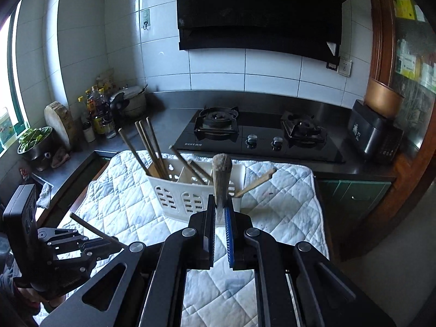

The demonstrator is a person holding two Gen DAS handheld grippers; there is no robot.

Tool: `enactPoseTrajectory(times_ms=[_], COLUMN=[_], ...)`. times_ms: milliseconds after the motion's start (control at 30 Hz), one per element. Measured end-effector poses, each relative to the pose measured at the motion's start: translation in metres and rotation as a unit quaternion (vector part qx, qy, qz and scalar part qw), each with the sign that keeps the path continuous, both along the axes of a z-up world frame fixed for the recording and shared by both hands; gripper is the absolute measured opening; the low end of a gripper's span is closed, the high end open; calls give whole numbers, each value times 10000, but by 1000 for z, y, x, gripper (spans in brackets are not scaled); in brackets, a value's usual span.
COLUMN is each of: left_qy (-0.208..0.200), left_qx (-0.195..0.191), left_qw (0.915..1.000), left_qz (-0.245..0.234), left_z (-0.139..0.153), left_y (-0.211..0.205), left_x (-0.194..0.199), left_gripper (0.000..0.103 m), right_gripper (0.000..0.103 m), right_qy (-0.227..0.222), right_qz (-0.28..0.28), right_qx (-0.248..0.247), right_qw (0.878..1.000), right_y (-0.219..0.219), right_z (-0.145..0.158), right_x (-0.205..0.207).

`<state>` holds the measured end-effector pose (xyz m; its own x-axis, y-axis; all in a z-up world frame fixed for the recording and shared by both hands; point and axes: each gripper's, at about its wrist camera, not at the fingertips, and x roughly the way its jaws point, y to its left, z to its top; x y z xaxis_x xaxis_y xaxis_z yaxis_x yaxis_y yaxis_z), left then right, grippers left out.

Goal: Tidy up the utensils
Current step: 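Carry the left tool's chopstick into the holder while the right tool inserts its own, then open both tools and pull them back from the holder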

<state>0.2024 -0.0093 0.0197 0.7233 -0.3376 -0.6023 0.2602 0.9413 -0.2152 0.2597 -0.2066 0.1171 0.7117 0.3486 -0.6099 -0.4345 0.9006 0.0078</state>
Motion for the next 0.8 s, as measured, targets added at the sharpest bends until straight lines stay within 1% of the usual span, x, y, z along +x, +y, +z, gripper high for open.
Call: enactPoseTrajectory(times_ms=[167, 267, 400, 533, 633, 767, 800], left_qy=[-321, -572, -957, -1220, -1256, -1114, -1026], left_qx=[39, 21, 74, 88, 174, 344, 308], left_qw=[9995, 9983, 9951, 9916, 9903, 9901, 9912], left_qz=[65, 111, 255, 433, 566, 778, 779], left_z=[34, 60, 94, 119, 123, 115, 111], left_y=[7, 11, 17, 22, 23, 24, 26], left_x=[14, 20, 30, 47, 62, 83, 89], left_gripper=[5, 5, 5, 5, 5, 5, 5], right_gripper=[7, 7, 7, 7, 7, 7, 7], right_qy=[-29, -21, 88, 211, 266, 373, 393], right_qz=[-109, -154, -195, -230, -236, -204, -205], right_qx=[56, -9, -154, -271, -359, -421, -446], right_qw=[9999, 9999, 9997, 9991, 9987, 9982, 9980], right_y=[1, 6, 15, 22, 26, 29, 30], right_z=[15, 17, 10, -3, -13, -25, -28], right_x=[26, 42, 60, 76, 83, 90, 91])
